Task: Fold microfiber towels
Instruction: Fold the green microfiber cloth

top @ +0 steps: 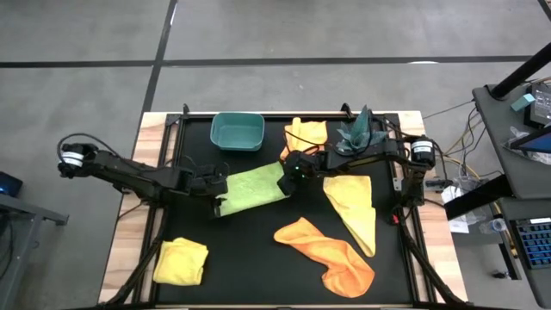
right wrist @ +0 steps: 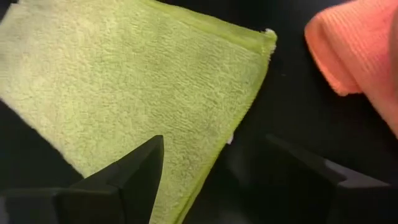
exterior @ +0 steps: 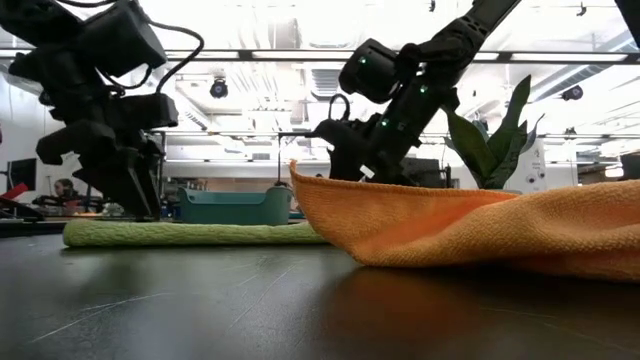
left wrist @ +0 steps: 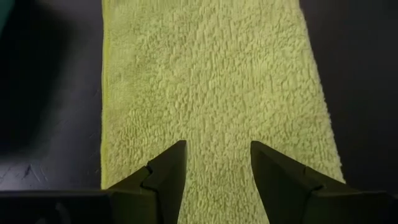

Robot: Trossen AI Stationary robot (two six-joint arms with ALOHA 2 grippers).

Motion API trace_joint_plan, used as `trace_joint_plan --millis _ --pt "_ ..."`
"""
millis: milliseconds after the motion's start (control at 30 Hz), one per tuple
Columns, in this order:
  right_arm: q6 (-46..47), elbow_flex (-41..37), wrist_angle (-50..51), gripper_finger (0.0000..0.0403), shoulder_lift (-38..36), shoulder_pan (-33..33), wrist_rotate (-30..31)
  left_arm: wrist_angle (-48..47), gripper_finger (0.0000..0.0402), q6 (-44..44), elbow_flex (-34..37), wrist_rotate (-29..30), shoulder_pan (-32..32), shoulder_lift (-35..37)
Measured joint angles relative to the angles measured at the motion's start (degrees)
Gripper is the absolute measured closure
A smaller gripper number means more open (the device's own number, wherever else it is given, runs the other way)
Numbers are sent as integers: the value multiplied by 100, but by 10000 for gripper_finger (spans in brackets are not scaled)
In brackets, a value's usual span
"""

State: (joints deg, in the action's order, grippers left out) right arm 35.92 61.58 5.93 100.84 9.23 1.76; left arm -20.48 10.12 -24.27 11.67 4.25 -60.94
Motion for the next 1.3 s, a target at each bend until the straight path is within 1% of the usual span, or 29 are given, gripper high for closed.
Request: trace_joint_plan --millis 233,433,633,733,800,933,1067,1167,1300 --pt "6 -4 -45 142 75 7 168 19 238 5 46 54 4 -16" --pt "-12 -4 -448 151 439 2 124 19 238 5 46 58 4 -75" --pt "-71 2 -1046 170 629 5 -306 33 238 5 44 60 2 -41" --pt "-109 2 -1160 198 653 2 -332 19 238 5 44 58 2 -20" --pt "-123 2 -1230 226 653 2 -334 34 238 5 44 58 0 -18" --pt "-236 2 -1244 303 653 5 -332 31 238 26 43 58 0 12" --pt "-392 2 -1204 380 591 4 -332 -387 238 156 -164 57 0 85" --pt "-504 2 -1090 388 473 2 -330 -814 238 159 -333 58 0 160" --pt "-661 2 -572 391 236 7 -315 -1108 238 161 -419 56 0 257"
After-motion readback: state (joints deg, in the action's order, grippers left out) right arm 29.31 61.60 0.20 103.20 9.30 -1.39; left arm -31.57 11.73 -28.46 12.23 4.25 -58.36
